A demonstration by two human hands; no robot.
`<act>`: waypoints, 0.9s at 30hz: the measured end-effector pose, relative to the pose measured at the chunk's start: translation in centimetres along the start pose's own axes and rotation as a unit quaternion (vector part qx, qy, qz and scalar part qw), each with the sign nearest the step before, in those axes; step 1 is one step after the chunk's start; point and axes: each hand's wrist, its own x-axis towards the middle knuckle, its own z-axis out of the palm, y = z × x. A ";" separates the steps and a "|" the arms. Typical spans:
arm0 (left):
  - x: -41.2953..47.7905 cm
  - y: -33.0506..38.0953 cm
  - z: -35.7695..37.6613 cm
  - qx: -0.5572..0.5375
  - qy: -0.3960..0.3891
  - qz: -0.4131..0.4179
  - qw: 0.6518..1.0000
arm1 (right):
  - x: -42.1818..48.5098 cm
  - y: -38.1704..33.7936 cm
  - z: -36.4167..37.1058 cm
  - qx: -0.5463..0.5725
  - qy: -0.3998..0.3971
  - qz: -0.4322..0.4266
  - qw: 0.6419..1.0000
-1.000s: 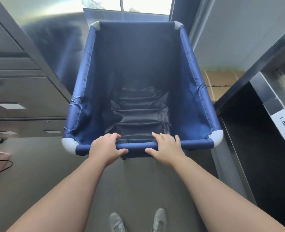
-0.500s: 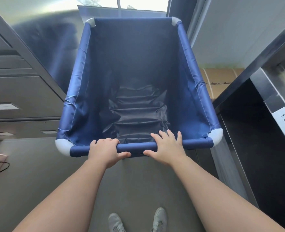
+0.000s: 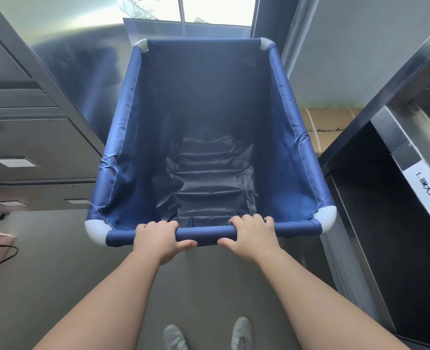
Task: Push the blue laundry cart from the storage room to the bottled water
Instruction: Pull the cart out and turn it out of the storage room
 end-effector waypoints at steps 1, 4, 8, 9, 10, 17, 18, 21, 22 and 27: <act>-0.3 0.0 0.1 0.000 0.000 0.000 1.000 | -0.3 0.0 0.1 0.000 -0.001 0.000 1.000; -1.2 0.2 0.5 0.001 0.005 0.000 1.000 | -1.2 0.0 0.6 0.002 -0.006 -0.002 1.000; -2.4 0.5 1.0 0.003 0.007 -0.003 1.000 | -2.4 0.0 1.0 0.007 -0.012 0.000 1.000; -2.8 0.6 1.1 0.003 0.006 -0.004 1.000 | -2.7 -0.1 1.0 0.006 -0.015 -0.001 1.000; -3.3 0.7 1.3 0.003 0.005 -0.005 1.000 | -3.1 -0.1 1.1 0.004 -0.020 -0.002 1.000; -5.6 1.2 2.6 0.004 0.015 -0.019 1.000 | -5.3 -0.1 1.8 0.001 -0.016 -0.013 1.000; -5.9 1.3 2.7 0.002 0.017 -0.020 1.000 | -5.6 0.0 1.8 0.001 -0.016 -0.014 1.000; -6.8 1.7 3.3 -0.008 0.016 -0.025 1.000 | -6.4 0.1 2.1 0.000 -0.018 -0.017 1.000; -7.2 1.8 3.4 -0.011 0.014 -0.027 0.999 | -6.6 0.2 2.1 -0.001 -0.020 -0.018 1.000; -8.6 2.3 4.3 -0.014 0.019 -0.032 0.999 | -7.8 0.3 2.5 -0.012 -0.018 -0.020 1.000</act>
